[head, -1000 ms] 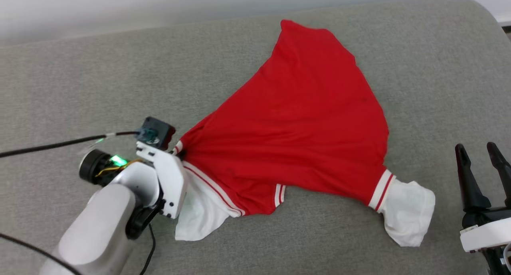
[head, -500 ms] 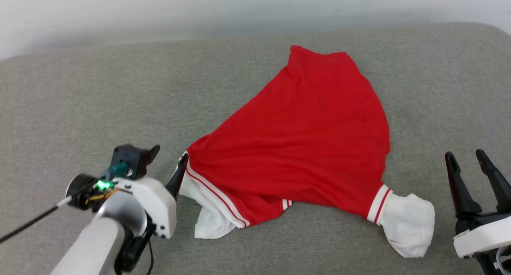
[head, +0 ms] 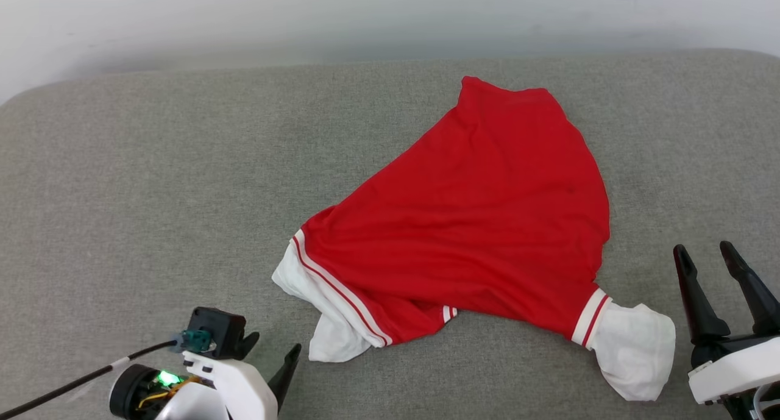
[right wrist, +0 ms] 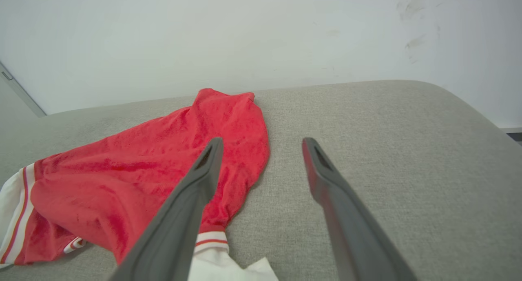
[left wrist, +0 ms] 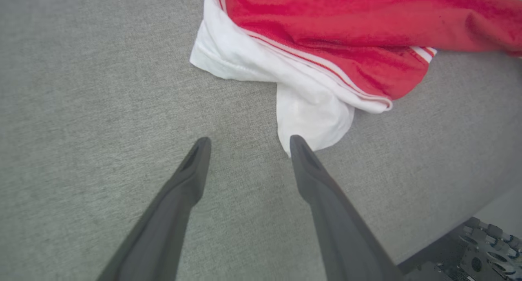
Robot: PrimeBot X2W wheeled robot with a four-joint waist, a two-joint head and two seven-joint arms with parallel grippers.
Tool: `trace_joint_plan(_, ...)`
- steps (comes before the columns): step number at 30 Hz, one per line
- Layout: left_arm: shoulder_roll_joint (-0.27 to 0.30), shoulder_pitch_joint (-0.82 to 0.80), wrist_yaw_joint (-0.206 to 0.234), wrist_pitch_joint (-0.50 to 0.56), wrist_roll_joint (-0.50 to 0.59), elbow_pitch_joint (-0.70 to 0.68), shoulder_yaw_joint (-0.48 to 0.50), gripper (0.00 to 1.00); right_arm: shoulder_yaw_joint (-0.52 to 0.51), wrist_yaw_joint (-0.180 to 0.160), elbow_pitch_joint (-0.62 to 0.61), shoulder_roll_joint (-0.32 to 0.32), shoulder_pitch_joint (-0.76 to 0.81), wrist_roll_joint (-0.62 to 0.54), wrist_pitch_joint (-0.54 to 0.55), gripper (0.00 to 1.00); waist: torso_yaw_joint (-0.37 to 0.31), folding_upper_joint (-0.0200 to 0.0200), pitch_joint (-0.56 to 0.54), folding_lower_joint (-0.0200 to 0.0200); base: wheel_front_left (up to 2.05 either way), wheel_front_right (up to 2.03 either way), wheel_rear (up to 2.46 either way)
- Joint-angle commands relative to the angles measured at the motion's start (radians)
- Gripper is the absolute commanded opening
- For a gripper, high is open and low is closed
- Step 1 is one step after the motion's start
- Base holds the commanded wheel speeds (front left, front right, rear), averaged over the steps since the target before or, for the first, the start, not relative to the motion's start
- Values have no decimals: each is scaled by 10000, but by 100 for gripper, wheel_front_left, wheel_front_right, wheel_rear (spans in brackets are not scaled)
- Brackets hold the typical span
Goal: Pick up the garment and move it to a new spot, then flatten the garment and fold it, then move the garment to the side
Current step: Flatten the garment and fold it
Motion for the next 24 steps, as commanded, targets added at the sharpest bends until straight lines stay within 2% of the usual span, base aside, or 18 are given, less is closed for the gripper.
trace_joint_plan(1, -32, 63, 51, 57, -21, -62, -39, 100, 6, -3, 17, 47, -9, 50, -2, 100, -31, 0, 54, 0, 0, 0, 0)
trace_joint_plan(8, -284, -379, -41, 302, 129, 126, -423, 100, -29, -3, 47, 11, -148, 107, -71, 100, -204, 0, 362, 0, 0, 0, 0)
trace_joint_plan(17, -431, -836, -189, 376, 415, 1243, -818, 100, 40, -3, 110, 123, -322, 77, -246, 100, -470, 0, 800, 0, 0, 0, 0)
trace_joint_plan(21, -508, -909, -385, 485, 383, 1711, -1049, 100, -28, -3, 136, 133, -354, 54, -326, 100, -506, 0, 1029, 0, 0, 0, 0)
trace_joint_plan(22, -496, -910, -475, 567, 379, 1814, -1143, 43, -37, -3, 151, 133, -355, 40, -332, 100, -511, 0, 1067, 0, 0, 0, 0)
trace_joint_plan(23, -475, -886, -618, 647, 389, 1894, -1284, 0, -35, -3, 172, 130, -366, 13, -332, 100, -517, 0, 1089, 0, 0, 0, 0)
trace_joint_plan(24, -483, -810, -731, 703, 331, 1941, -1391, 0, -33, -3, 196, 129, -381, -11, -313, 100, -523, 0, 1094, 0, 0, 0, 0)
